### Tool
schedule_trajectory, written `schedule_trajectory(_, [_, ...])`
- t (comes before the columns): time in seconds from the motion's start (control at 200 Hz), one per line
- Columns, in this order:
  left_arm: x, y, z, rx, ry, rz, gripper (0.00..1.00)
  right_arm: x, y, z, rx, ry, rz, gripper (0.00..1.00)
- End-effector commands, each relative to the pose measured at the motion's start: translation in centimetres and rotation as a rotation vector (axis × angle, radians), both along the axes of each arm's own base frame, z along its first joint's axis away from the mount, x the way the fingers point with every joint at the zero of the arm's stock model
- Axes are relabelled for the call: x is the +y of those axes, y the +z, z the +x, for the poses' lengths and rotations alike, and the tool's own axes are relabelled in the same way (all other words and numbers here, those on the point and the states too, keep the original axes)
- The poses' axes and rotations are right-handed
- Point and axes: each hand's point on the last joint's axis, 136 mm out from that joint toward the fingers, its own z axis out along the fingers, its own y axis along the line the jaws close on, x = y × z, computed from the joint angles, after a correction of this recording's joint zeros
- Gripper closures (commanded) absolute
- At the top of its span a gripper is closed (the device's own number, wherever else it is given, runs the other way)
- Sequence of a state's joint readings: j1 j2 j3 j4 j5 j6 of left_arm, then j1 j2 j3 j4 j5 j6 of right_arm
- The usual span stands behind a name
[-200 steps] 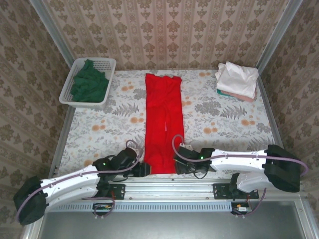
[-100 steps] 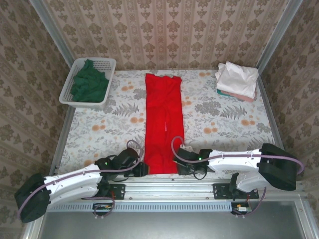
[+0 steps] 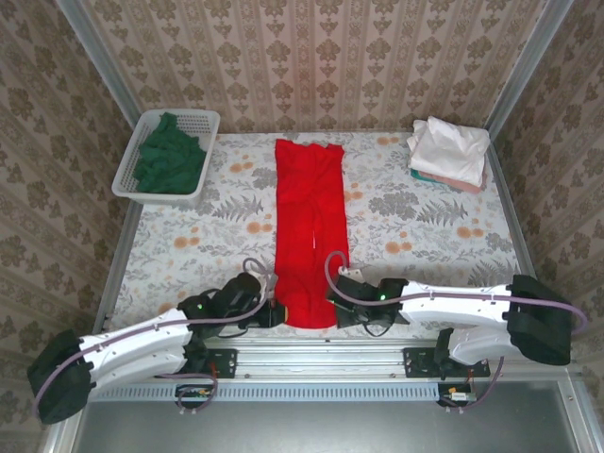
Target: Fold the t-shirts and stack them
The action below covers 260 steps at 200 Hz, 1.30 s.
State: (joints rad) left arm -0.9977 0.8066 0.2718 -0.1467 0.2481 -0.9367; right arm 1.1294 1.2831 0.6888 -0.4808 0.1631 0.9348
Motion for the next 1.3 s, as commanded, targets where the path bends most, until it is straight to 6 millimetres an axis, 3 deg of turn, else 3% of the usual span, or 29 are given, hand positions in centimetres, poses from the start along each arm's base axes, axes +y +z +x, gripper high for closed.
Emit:
schedule_trajectory(0.0, [-0.2, 3.3, 1.4, -0.068, -0.006, -0.035, 1.0, -0.3, 3.0, 2.2, -0.091, 0.001, 0.003, 1.0])
schedule_trajectory(0.235, [0.8, 6.7, 6.9, -0.116, 0.081, -0.037, 1.0, -0.5, 6.2, 7.5, -0.181, -0.019, 0.018, 1.0])
schedule_trajectory(0.435, [0.7, 8.7, 12.8, -0.137, 0.11, -0.032, 1.0, -0.3, 9.3, 13.6, -0.251, -0.021, 0.018, 1.0])
schedule_trajectory(0.655, [0.6, 10.1, 20.0, -0.133, 0.137, -0.056, 1.0, 0.0, 9.2, 20.5, -0.229, -0.017, 0.014, 1.0])
schedule_trajectory(0.95, [-0.5, 7.5, 28.2, -0.023, 0.113, -0.113, 1.0, 0.0, 7.9, 28.3, -0.188, -0.031, 0.024, 1.0])
schedule_trajectory(1.095, [-1.1, 5.9, 31.3, 0.021, 0.1, -0.139, 1.0, -0.5, 6.0, 30.2, -0.123, -0.039, 0.019, 1.0])
schedule_trajectory(1.295, [-0.8, 4.1, 34.0, 0.06, 0.114, -0.131, 1.0, -0.4, 3.8, 31.7, -0.063, -0.029, 0.072, 0.97])
